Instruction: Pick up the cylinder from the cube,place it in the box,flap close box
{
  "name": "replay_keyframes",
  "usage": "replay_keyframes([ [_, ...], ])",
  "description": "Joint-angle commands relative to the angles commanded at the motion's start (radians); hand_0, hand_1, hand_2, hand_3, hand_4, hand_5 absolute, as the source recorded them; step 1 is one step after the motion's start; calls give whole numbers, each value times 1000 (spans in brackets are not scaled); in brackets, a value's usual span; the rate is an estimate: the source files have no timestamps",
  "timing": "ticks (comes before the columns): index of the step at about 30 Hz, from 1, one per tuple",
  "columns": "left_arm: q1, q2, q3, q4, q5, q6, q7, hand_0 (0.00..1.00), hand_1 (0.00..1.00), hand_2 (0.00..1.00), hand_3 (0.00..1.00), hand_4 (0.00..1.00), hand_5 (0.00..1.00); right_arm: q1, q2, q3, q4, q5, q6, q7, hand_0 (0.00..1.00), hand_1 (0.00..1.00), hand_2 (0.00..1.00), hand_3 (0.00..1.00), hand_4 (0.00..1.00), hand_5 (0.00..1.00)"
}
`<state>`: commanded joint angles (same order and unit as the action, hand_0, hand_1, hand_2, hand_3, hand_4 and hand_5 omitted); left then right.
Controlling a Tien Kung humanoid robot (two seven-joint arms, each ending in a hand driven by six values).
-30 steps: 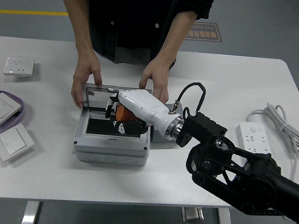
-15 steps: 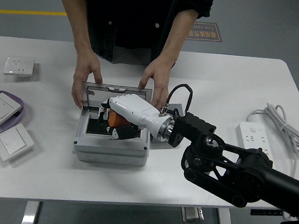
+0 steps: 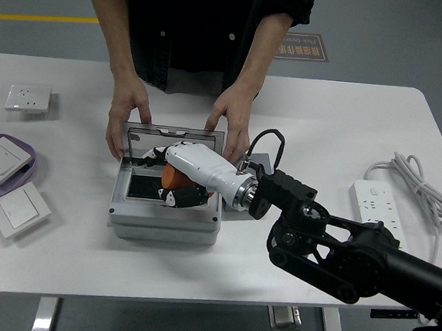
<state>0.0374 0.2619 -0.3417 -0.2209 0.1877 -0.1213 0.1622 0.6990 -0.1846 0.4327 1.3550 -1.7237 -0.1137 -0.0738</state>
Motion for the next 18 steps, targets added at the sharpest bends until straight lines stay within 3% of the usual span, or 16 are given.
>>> replay_keyframes([
  [1,0,0,0,0,0,-2,3,703,709,710,751,727,262,-1,0,0,-2,3,0,0,861,756,762,788,406,224],
  [2,0,0,0,-1,0,-4,6,703,708,710,750,725,261,-2,-1,-1,-4,7,-1,1,854,759,763,790,492,220],
  [18,-4,3,-16,-3,26,-9,12,706,712,714,753,727,261,-7,-3,0,-9,26,-15,16,853,751,756,785,502,199],
])
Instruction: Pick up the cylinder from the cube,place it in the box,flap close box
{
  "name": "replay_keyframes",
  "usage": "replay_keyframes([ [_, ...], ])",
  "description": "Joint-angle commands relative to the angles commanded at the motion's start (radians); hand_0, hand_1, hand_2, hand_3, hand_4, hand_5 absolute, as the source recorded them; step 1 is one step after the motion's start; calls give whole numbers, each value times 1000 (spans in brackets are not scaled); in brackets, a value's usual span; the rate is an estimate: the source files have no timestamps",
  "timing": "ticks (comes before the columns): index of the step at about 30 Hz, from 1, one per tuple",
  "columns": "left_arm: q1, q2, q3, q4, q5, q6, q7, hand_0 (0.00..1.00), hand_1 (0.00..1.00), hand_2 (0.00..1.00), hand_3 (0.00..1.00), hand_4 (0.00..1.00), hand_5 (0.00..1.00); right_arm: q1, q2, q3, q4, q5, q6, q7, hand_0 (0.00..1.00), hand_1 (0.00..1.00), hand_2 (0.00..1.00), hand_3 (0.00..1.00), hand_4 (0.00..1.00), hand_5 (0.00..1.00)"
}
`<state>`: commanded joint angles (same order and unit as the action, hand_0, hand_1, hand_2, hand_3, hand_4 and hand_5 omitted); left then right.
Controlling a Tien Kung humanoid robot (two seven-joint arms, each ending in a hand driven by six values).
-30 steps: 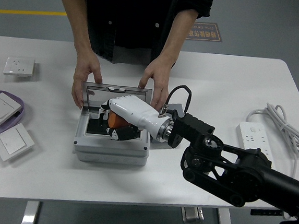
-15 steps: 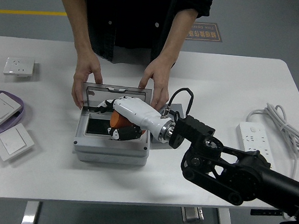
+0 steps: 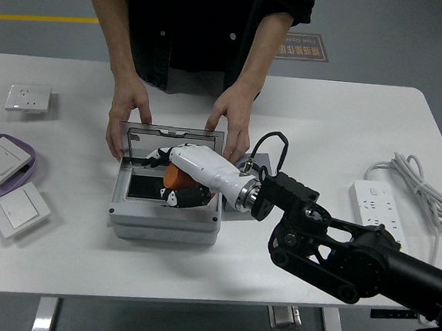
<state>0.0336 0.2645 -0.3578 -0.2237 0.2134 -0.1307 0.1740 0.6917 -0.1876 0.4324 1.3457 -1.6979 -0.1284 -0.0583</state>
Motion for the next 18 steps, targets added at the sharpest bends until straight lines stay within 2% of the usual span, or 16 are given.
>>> replay_keyframes([
  [2,0,1,-1,0,2,0,0,707,712,712,757,723,256,-2,-1,2,0,12,-2,6,853,751,753,797,537,187],
  [7,0,3,-2,-1,11,-2,1,707,712,712,757,723,256,-10,-5,7,8,63,-11,15,853,751,753,797,537,187],
  [8,1,3,-3,-1,15,-2,2,707,712,712,759,725,254,-12,-6,8,12,72,-13,14,849,744,749,830,740,218],
  [18,2,4,-8,-1,34,-4,6,708,714,714,761,719,237,-28,-14,21,38,159,-25,22,847,742,748,831,750,211],
])
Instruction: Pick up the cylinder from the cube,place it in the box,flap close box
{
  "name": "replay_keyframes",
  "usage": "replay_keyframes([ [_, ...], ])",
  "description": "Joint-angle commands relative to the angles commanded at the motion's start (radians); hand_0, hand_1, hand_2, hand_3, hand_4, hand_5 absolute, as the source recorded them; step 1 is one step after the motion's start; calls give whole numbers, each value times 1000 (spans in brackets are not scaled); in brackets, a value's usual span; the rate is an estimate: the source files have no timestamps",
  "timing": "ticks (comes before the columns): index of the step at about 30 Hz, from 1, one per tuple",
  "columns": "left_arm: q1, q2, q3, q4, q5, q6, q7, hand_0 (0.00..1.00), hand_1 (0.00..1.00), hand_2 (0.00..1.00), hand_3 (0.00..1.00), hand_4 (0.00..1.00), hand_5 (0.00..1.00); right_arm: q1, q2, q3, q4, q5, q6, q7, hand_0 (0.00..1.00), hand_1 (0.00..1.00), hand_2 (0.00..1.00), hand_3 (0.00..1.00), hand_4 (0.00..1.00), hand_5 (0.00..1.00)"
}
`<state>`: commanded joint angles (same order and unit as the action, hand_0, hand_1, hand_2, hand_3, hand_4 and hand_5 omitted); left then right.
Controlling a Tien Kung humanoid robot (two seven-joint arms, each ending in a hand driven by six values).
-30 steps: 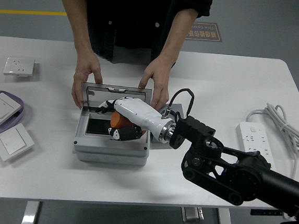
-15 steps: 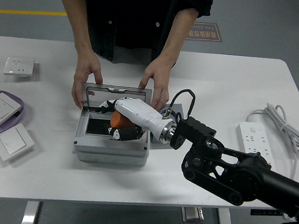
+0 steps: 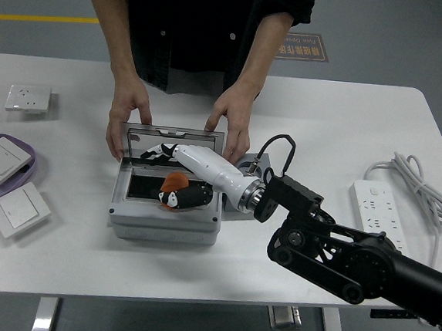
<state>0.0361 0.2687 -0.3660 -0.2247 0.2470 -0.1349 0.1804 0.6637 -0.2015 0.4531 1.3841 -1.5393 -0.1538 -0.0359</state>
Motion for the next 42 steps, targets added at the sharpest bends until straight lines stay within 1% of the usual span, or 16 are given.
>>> replay_keyframes([
  [1,0,0,-1,0,0,0,0,708,714,714,761,719,237,-2,-2,2,7,18,-3,7,847,742,748,831,750,211],
  [2,-1,-1,-1,0,-1,0,0,708,714,719,763,706,129,-5,-6,4,18,43,-8,16,847,742,747,831,747,219],
  [5,-1,-1,-4,0,-2,0,-1,708,714,719,763,706,129,-13,-23,17,72,131,-23,53,847,742,747,831,747,219],
  [10,-3,0,-9,1,-1,-1,-1,707,715,719,766,718,147,-15,-47,50,168,264,-35,84,841,738,744,823,743,242],
  [13,-4,1,-9,1,-1,-1,0,707,715,719,766,718,147,-9,-54,64,199,324,-35,91,841,738,744,823,743,242],
  [14,-4,2,-9,1,-1,-2,0,708,715,718,764,720,174,-5,-56,69,200,341,-35,93,835,731,734,810,735,248],
  [19,-4,3,-9,2,-2,-1,-1,708,715,718,764,720,174,6,-64,86,179,383,-36,99,835,731,734,810,735,248],
  [25,-3,3,-10,1,-3,0,-2,709,715,718,765,720,180,10,-63,93,153,387,-35,98,831,727,731,807,727,248],
  [26,-5,3,-12,1,-1,0,-2,708,715,718,767,714,123,11,-61,93,146,383,-35,96,830,729,725,803,712,239],
  [31,-7,4,-16,1,2,2,-5,708,715,718,767,714,123,14,-58,99,121,356,-37,89,830,729,725,803,712,239],
  [32,-8,4,-16,1,2,2,-6,708,714,718,768,717,120,15,-57,101,116,348,-37,87,831,727,727,800,692,233],
  [37,-10,4,-16,1,1,4,-10,708,714,718,768,717,120,34,-51,108,59,318,-40,81,831,727,727,800,692,233],
  [42,-14,6,-17,1,1,6,-13,708,714,718,768,718,122,67,-49,95,-12,330,-42,88,834,726,726,799,687,232],
])
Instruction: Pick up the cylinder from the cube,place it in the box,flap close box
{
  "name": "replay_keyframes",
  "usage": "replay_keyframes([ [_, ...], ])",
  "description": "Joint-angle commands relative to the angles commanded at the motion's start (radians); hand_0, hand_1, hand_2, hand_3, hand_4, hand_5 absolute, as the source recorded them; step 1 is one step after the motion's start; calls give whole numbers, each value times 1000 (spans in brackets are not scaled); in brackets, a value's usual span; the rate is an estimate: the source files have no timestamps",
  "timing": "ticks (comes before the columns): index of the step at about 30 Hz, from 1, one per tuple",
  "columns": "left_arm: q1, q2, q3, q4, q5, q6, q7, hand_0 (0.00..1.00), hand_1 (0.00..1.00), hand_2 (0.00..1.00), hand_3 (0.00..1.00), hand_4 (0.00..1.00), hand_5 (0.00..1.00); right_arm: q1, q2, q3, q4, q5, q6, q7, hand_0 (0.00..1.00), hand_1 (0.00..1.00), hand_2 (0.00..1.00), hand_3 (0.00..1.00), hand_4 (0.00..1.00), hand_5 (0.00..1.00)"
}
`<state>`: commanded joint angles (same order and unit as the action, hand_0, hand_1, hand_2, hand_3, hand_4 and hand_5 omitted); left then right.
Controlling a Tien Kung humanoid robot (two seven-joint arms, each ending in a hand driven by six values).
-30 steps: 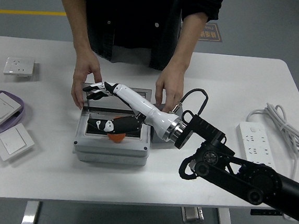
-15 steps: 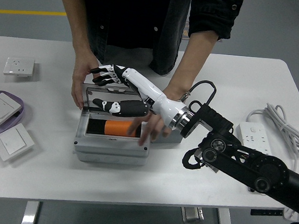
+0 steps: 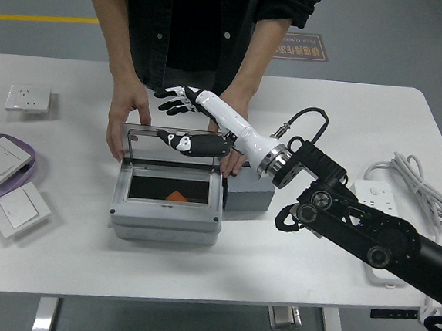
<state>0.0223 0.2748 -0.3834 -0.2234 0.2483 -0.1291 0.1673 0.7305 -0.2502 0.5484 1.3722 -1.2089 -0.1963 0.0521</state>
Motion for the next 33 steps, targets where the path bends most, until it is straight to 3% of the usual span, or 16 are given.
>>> replay_keyframes([
  [6,-5,1,-2,0,0,1,-1,707,714,717,768,719,122,28,-12,-43,-85,48,0,8,836,726,724,792,680,229],
  [16,-9,-6,-6,-1,6,3,0,707,712,716,765,720,133,22,-29,-87,-82,78,-1,16,835,725,723,781,670,222],
  [22,-12,-11,-16,-3,17,3,2,706,712,715,763,718,142,7,-47,-96,-34,76,-5,17,830,724,722,779,667,224],
  [28,-13,-11,-30,-4,27,3,2,705,710,714,764,721,147,-11,-89,-112,60,84,-10,15,825,723,719,776,666,235],
  [33,-13,-10,-44,-5,35,5,3,704,710,715,762,718,155,-24,-117,-134,129,66,17,-8,803,715,719,771,661,234],
])
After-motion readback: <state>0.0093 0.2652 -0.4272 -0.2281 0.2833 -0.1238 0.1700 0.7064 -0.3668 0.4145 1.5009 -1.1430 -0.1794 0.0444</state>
